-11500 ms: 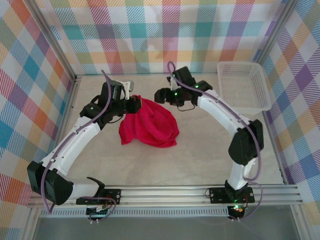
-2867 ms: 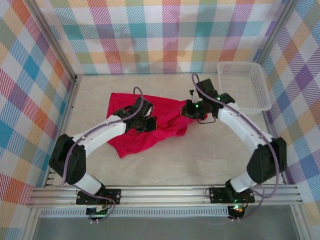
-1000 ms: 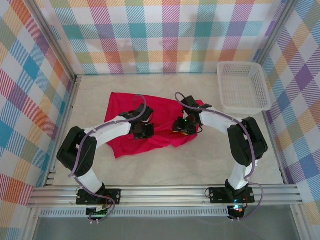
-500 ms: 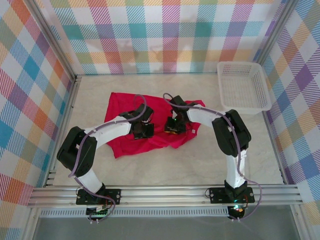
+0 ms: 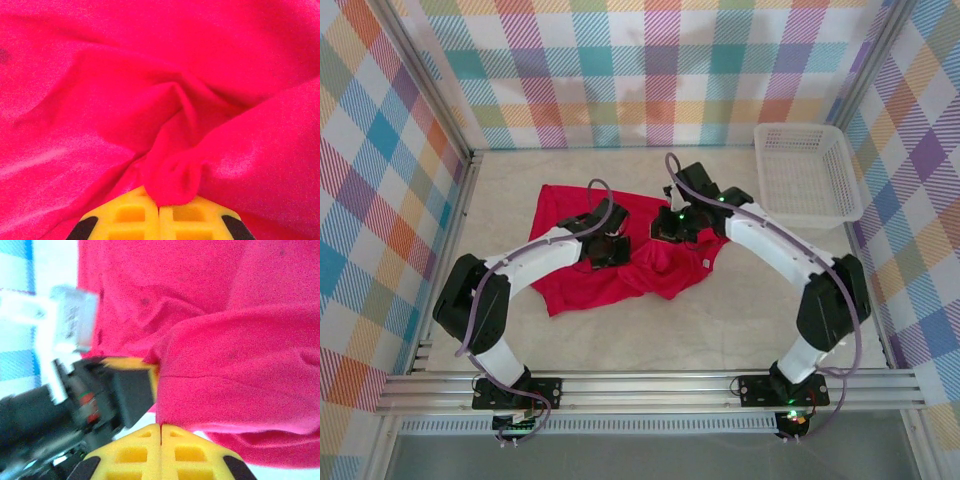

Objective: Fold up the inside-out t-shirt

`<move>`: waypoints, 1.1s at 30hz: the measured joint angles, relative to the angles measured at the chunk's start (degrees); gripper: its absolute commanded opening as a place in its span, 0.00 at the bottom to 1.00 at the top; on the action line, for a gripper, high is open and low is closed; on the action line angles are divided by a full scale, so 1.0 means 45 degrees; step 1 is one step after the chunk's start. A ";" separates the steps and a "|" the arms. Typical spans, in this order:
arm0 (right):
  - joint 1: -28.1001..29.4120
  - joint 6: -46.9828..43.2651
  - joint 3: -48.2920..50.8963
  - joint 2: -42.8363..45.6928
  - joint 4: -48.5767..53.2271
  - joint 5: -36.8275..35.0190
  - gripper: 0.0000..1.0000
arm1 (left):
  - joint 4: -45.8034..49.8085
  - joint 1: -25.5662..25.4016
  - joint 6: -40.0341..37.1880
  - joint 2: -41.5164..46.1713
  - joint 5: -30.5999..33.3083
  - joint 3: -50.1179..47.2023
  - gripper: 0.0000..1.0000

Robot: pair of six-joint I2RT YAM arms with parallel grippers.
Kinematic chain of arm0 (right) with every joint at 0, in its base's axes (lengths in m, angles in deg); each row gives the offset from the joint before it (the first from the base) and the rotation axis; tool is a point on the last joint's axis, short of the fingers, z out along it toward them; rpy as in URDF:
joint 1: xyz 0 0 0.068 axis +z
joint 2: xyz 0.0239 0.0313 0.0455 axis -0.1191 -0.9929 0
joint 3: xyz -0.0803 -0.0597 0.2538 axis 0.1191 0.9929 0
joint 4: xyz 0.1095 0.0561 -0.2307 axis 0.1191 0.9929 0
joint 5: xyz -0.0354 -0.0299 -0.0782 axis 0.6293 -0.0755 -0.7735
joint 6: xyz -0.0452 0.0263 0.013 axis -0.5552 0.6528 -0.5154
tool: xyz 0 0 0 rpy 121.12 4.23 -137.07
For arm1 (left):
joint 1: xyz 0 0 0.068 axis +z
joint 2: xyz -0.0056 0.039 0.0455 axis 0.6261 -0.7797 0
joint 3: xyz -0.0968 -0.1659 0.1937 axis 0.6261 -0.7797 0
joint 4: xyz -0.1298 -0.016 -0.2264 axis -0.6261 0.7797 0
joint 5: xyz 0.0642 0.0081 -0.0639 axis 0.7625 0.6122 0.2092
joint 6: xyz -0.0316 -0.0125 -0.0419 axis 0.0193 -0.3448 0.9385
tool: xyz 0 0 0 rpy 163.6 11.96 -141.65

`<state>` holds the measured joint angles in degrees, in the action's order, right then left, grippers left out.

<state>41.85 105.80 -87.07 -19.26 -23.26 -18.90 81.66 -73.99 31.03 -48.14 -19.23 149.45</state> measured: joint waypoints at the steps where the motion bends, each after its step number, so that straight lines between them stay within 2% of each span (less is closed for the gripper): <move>1: 0.0039 0.0000 0.0010 0.0117 0.0005 0.0102 0.00 | -0.0010 0.0000 0.0000 0.0000 -0.0005 0.0083 0.00; 5: 0.0005 0.0015 0.0374 0.0073 -0.0039 0.0437 0.00 | 0.0102 -0.0010 -0.0053 -0.0005 0.0005 0.0155 0.00; 9: -0.0277 0.0024 0.0471 -0.0641 -0.0180 0.0437 0.00 | 0.0058 -0.0010 -0.0194 0.0063 0.0015 0.0034 0.23; 17: -0.0787 0.0160 0.0185 -0.2613 -0.0491 0.0661 0.00 | -0.1239 -0.0223 -0.0345 0.2142 -0.1355 -0.1666 0.42; 22: -0.0787 0.0175 -0.0034 -0.2642 -0.0544 0.0753 0.00 | -0.2356 -0.0840 -0.0219 0.1851 -0.1831 -0.1724 0.50; 25: -0.0787 0.0194 -0.0160 -0.2642 -0.0583 0.0772 0.00 | -0.2628 -0.0991 -0.0058 0.0636 -0.1802 -0.1433 0.50; 27: -0.0787 0.0209 -0.0170 -0.2642 -0.0583 0.0792 0.00 | -0.2579 -0.0991 0.0010 -0.0306 -0.1637 -0.1054 0.45; 28: -0.0787 0.0209 -0.0170 -0.2642 -0.0583 0.0792 0.00 | -0.2506 -0.0991 0.0049 -0.0675 -0.1525 -0.0850 0.40; 30: -0.0787 0.0209 -0.0170 -0.2637 -0.0583 0.0792 0.00 | -0.2200 -0.0991 0.0126 -0.1418 -0.1195 -0.0243 0.20; 33: -0.0787 0.0204 -0.0170 -0.2637 -0.0578 0.0763 0.00 | -0.1729 -0.0991 0.0228 -0.1885 -0.0869 0.0588 0.01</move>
<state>38.31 106.72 -87.83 -31.13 -25.86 -15.47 73.88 -78.44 32.06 -56.62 -23.14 152.09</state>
